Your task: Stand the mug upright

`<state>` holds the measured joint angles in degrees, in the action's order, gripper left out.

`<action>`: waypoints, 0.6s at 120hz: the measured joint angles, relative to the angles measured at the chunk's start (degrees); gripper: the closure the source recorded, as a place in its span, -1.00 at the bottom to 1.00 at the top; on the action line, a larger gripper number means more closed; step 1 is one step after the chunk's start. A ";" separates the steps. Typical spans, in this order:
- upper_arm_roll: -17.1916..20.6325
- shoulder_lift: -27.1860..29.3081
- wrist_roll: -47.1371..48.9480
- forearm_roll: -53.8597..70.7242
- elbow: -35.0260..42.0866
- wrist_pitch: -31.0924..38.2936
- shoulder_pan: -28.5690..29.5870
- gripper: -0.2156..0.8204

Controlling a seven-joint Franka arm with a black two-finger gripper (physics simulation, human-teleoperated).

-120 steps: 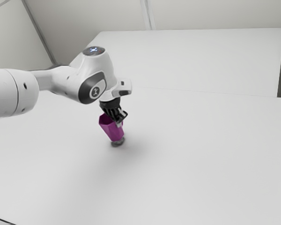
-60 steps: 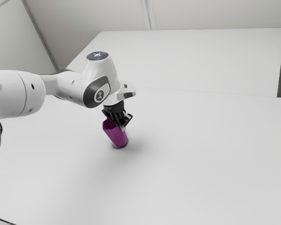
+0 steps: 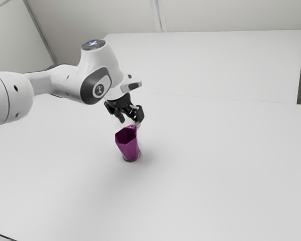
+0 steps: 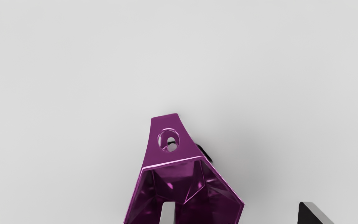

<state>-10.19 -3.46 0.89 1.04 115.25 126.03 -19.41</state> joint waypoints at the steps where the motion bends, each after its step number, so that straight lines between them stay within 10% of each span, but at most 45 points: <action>1: 0.05 0.04 0.00 0.00 -0.28 -0.23 0.02 -0.22; 72: 2.65 -4.04 -8.16 0.28 -29.46 -28.23 8.38 -0.52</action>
<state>-7.55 -7.50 -7.27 1.32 85.79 97.80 -11.03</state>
